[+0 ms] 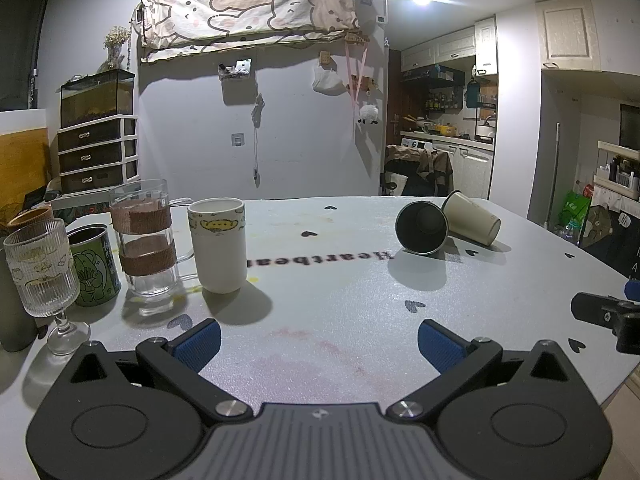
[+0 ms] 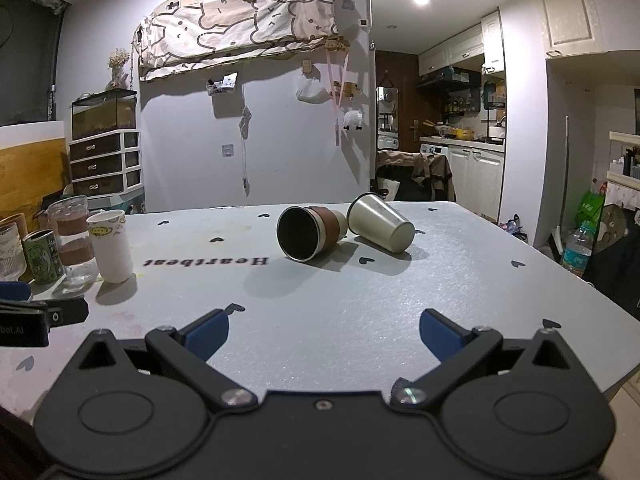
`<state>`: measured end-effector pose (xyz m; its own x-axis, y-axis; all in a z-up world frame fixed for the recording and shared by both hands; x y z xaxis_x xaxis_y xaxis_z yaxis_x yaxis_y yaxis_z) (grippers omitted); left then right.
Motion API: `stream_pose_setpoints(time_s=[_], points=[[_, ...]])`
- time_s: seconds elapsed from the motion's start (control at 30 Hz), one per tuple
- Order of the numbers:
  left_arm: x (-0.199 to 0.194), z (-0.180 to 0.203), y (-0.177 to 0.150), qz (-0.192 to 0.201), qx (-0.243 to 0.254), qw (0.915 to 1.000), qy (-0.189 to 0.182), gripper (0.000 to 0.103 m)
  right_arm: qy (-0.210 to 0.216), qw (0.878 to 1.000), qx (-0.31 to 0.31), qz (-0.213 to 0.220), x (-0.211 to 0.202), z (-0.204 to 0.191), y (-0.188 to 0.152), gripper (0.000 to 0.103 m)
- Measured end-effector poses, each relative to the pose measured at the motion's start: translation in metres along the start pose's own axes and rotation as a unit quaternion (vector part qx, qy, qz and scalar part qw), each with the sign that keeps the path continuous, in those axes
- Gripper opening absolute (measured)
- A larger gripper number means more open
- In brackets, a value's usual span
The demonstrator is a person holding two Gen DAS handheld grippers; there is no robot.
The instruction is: Flip cup upright
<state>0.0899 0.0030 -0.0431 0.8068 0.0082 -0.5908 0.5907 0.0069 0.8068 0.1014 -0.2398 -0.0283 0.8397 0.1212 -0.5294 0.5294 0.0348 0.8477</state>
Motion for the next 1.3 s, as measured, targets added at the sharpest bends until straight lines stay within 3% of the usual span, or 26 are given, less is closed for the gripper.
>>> stream_pose_setpoints(time_s=[1.3], points=[[0.0003, -0.0004, -0.0038, -0.001, -0.001, 1.0, 0.002, 0.103, 0.002, 1.0, -0.002, -0.005, -0.0017, -0.0067, 0.0021, 0.103]])
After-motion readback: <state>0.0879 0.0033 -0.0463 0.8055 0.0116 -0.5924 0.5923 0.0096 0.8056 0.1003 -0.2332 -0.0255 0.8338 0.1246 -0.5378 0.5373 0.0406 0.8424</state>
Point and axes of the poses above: each gripper's, at about its wrist camera, not at the fingertips, and x roughly the way its jaws point, z to its right, y to its top, the point moved 10 cm from there along x, roughly the way its jaws point, and after that the axes turned 12 degrees about -z, right-handed, at the moved point
